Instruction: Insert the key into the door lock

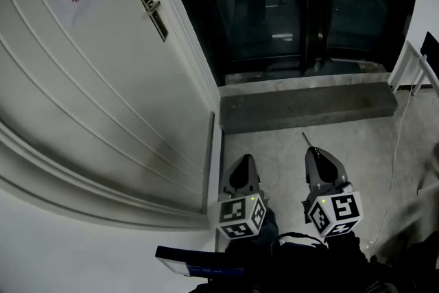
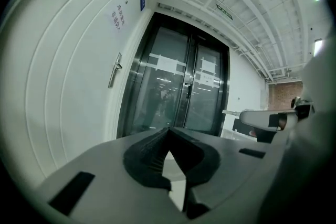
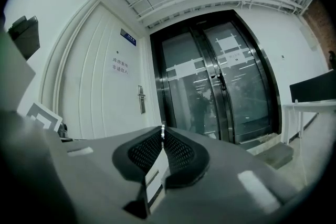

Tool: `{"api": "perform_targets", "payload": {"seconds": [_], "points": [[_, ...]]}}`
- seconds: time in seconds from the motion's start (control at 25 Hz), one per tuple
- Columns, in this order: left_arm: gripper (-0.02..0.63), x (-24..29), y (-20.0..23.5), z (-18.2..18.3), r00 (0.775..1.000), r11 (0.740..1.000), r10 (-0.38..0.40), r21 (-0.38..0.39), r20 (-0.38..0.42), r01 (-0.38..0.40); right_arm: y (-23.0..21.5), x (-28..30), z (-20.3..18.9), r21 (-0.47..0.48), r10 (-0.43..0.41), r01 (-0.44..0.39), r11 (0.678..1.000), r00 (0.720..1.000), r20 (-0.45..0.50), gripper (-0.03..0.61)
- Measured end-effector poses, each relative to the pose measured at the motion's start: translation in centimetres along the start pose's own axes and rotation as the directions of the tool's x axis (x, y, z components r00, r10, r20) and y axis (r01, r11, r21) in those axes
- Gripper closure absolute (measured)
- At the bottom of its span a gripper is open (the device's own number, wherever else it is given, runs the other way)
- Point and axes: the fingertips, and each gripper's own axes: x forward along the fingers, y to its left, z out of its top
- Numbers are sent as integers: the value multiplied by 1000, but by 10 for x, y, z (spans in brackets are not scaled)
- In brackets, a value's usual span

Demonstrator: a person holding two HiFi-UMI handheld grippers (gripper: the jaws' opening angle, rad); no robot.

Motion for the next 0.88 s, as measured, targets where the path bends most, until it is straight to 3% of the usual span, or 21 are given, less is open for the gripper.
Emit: {"api": "perform_targets", "payload": {"seconds": [0.2,0.56,0.88], "points": [[612,85,29,14,1000,1000,3,3,16,-3,-23,87,1,-9,8,-7,1000,1000,15,566],[612,248,125,106,996,999,40,33,74,-43,-16,300,42,-19,101,-100,995,994,35,566],[612,300,205,124,986,989,148,6,78,-149,10,407,35,-22,201,-201,979,980,11,566]]}}
